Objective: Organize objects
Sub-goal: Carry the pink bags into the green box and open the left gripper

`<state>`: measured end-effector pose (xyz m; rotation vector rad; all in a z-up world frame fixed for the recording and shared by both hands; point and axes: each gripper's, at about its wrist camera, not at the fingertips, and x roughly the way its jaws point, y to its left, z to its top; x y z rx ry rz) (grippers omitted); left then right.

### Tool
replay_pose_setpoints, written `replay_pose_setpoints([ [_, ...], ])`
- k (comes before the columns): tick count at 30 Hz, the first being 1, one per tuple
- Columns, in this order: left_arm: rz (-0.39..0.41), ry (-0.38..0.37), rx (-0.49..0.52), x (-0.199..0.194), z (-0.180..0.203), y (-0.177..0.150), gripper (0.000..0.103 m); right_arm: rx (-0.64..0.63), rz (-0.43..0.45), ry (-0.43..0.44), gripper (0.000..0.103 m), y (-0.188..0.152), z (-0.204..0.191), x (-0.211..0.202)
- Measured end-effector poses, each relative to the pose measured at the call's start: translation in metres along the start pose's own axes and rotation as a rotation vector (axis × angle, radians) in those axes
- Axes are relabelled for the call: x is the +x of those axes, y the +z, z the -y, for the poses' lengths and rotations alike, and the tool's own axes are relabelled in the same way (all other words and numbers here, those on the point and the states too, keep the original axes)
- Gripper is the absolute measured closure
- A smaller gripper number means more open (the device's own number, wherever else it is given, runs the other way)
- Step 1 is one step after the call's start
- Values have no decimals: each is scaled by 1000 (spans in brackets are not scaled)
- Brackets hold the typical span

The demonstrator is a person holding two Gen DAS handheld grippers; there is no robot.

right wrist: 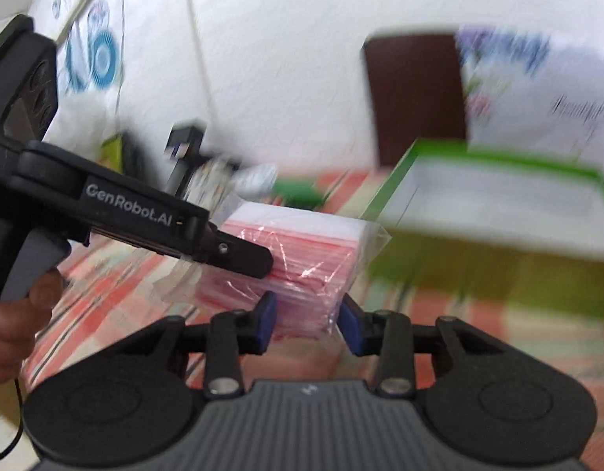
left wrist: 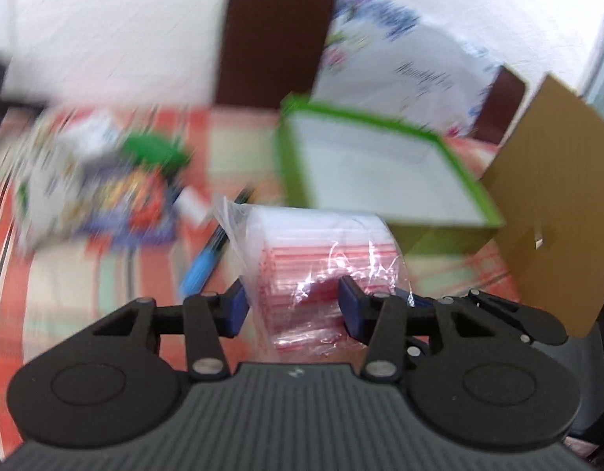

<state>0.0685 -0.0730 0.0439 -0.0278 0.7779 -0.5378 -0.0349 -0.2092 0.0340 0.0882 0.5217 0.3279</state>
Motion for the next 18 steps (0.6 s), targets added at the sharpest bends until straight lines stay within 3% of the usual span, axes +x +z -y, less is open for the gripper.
replay_pose_setpoints([
  [6,73,-77,142,32,58,51,53,16,133,-147,69,37,52,-12],
  [12,-3,-122,178,110,98,67,56,100,130,-299,69,37,120,4],
  [15,-51,-94,196,142,108,67,57,115,103,-359,68,31,146,17],
  [18,-29,20,241,149,112,65,55,150,76,-401,61,28,160,24],
])
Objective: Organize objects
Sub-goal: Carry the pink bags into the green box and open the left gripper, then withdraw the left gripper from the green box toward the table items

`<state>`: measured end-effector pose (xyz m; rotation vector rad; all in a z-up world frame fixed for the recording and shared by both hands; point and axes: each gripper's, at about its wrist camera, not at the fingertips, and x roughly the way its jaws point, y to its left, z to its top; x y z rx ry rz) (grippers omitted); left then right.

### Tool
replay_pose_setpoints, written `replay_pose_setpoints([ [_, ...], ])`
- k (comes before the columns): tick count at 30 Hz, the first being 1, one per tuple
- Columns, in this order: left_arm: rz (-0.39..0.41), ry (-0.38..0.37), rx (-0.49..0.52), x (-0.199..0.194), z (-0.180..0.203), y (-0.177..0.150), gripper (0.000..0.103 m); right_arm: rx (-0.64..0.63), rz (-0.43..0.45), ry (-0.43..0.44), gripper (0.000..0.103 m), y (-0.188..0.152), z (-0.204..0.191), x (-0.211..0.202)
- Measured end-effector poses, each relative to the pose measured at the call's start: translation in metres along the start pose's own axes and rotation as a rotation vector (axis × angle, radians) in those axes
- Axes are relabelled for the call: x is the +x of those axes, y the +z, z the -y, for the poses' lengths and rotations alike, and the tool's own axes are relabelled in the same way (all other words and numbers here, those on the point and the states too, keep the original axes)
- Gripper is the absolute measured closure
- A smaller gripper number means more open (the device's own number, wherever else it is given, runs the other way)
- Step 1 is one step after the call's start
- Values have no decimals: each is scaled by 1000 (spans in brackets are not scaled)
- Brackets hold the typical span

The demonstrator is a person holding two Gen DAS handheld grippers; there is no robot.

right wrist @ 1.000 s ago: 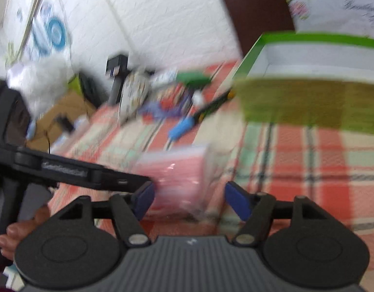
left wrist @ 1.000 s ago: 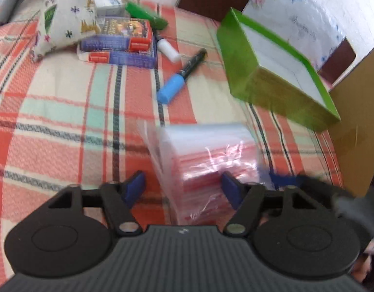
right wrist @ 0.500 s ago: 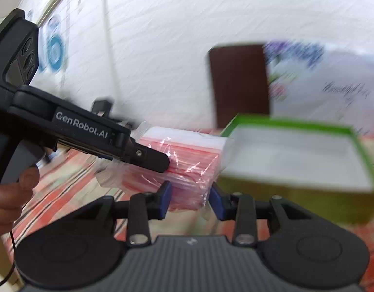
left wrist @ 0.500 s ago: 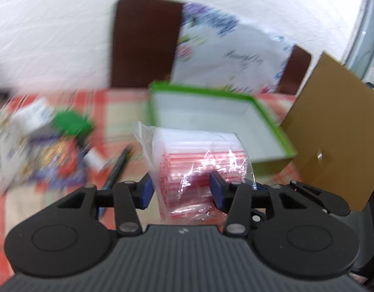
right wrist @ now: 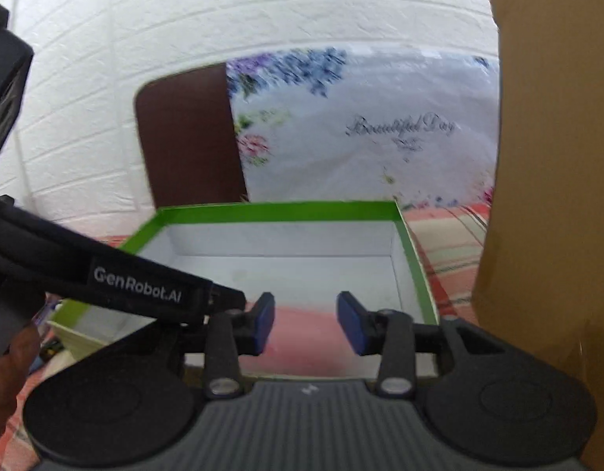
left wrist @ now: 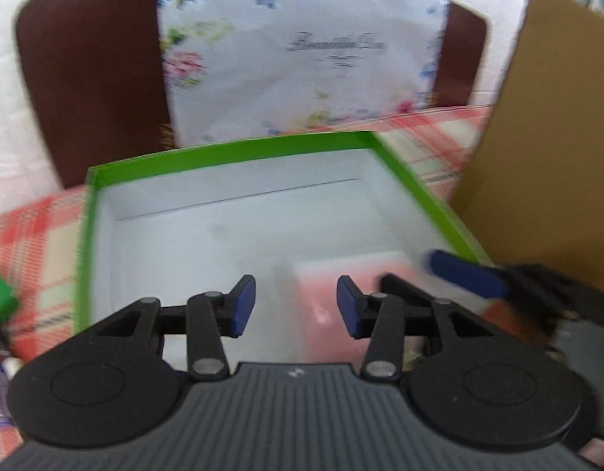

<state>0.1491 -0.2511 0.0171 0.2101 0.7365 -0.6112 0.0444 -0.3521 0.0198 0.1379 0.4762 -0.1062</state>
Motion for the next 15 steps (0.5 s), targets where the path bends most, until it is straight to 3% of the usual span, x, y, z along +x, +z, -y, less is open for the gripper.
replay_pose_setpoints([
  [4,35,97,27,-21,-8,-5,47,20,75,19,55,-9,-3,-23],
  [8,46,184,15,-44,-24,-18,45,49,140,59,54,-17,-16,-51],
  [15,33,279,-39,-76,-62,-53,45,-15,137,170,54,-28,-64,-78],
])
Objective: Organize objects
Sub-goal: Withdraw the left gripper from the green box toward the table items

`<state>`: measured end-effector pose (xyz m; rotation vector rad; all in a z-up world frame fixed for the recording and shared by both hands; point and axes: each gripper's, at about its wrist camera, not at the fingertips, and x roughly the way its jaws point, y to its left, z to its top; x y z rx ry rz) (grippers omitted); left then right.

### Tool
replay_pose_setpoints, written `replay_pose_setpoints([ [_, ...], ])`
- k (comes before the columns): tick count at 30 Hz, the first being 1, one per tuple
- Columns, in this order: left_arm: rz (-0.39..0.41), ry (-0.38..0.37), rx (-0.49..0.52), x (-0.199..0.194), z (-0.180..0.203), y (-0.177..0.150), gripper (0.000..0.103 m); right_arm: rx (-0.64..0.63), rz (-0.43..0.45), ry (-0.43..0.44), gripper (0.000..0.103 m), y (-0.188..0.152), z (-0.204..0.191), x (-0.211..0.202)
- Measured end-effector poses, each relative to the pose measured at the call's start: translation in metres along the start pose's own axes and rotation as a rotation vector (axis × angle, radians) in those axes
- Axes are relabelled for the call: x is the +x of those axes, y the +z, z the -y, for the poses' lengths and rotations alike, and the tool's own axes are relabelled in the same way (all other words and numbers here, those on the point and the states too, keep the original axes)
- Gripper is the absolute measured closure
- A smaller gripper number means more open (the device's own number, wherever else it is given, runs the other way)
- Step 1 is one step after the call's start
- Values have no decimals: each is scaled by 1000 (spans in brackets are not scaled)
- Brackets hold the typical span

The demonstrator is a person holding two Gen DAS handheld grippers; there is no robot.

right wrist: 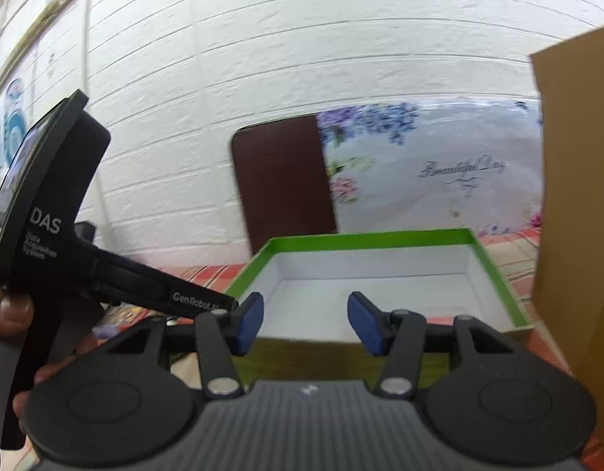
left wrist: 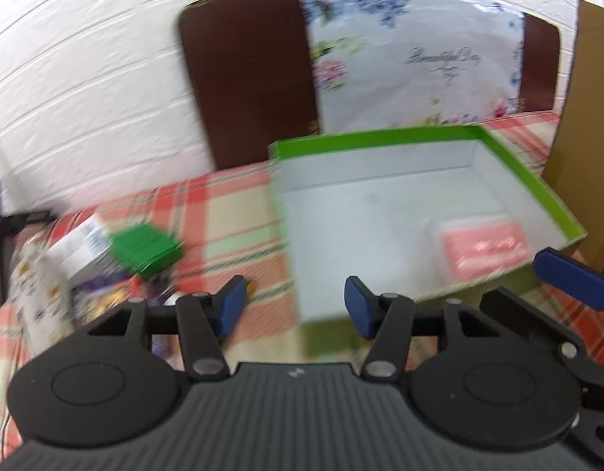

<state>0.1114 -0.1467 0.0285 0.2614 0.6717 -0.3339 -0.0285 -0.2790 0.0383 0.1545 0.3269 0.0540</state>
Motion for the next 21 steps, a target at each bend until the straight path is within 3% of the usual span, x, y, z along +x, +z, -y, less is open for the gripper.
replay_pose_setpoints([
  [10,-51,99,-133,-7,-83,-57,44,-83,-157,138,54,-28,-77,12],
  [21,-81,211,-258,11,-167,-110,41,-140,-305,194,54,-44,-132,47],
])
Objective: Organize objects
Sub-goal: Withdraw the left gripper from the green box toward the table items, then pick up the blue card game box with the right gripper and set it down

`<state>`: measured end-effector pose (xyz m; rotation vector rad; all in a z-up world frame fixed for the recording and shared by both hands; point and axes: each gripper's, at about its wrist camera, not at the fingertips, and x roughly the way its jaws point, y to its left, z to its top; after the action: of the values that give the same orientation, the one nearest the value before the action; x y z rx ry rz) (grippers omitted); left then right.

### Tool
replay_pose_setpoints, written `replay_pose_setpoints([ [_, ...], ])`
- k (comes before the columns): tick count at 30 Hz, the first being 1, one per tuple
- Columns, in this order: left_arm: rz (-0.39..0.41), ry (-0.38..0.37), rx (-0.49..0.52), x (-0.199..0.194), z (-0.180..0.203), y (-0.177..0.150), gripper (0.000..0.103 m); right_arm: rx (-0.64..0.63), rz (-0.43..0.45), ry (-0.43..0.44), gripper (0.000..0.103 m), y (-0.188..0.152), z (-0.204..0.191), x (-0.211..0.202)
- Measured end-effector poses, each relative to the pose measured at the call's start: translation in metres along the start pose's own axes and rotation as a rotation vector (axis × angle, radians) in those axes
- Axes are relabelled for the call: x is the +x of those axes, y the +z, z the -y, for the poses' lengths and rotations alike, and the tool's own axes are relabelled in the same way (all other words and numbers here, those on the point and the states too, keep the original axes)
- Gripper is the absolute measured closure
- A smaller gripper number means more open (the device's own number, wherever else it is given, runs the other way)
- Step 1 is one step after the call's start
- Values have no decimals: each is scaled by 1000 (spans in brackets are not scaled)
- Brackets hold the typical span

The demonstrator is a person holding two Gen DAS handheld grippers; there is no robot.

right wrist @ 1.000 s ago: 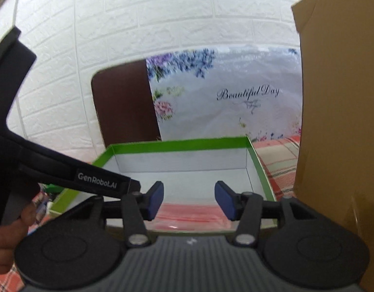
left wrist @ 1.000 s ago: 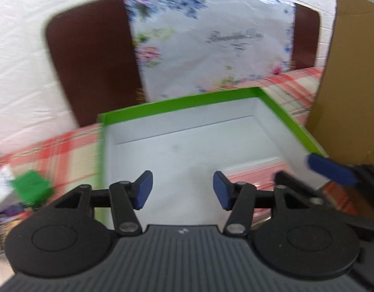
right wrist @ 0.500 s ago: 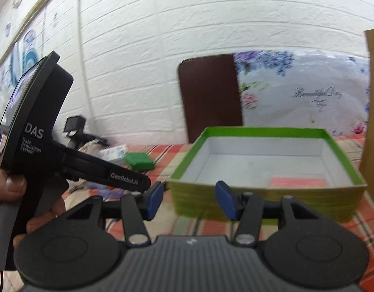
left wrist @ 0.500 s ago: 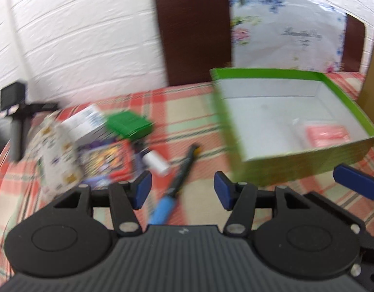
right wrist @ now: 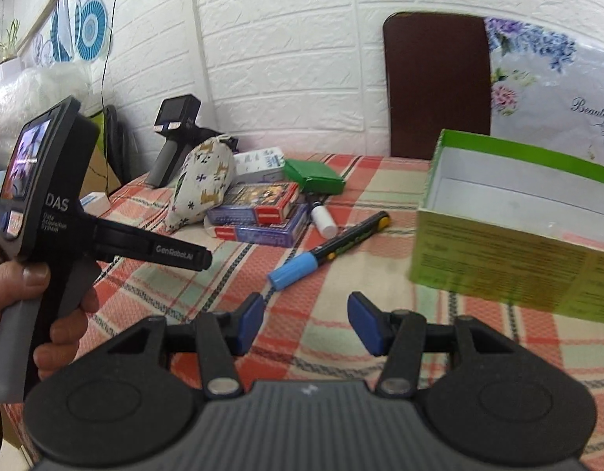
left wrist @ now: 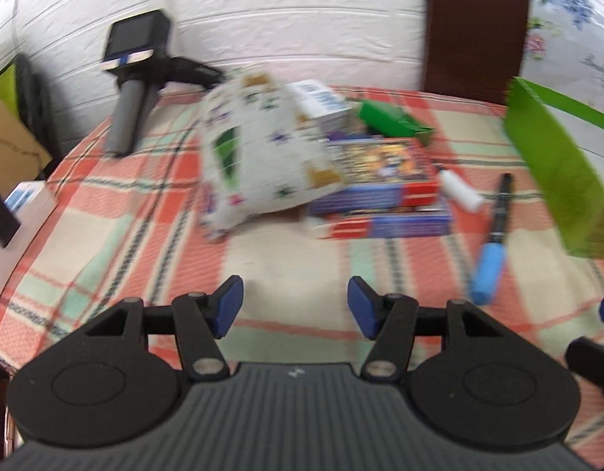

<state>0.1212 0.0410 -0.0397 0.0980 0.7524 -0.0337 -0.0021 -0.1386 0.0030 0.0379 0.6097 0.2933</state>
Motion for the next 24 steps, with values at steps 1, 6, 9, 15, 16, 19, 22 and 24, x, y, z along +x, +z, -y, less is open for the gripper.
replay_pose_setpoints([
  [1,14,3,-12,2,-7,-2,37,-7,-7,5,54,3,-4,4],
  [6,102,13,-100,7,-41,-16,26,-100,-8,17,54,18,-25,29],
  [9,171,-13,-172,7,-57,-27,23,-133,0,10,51,34,-31,55],
  [15,199,-37,-232,8,-64,-28,22,-93,-15,80,33,83,-24,116],
  [16,202,-40,-232,9,-64,-28,21,-98,-34,116,15,90,-23,127],
  [19,211,-62,-248,10,-67,-29,19,-259,-106,215,6,106,-29,155],
  [22,217,-86,-279,11,-73,-30,18,-391,-159,284,12,120,-34,166],
  [24,217,-92,-287,11,-74,-30,18,-393,-222,337,19,126,-36,170],
])
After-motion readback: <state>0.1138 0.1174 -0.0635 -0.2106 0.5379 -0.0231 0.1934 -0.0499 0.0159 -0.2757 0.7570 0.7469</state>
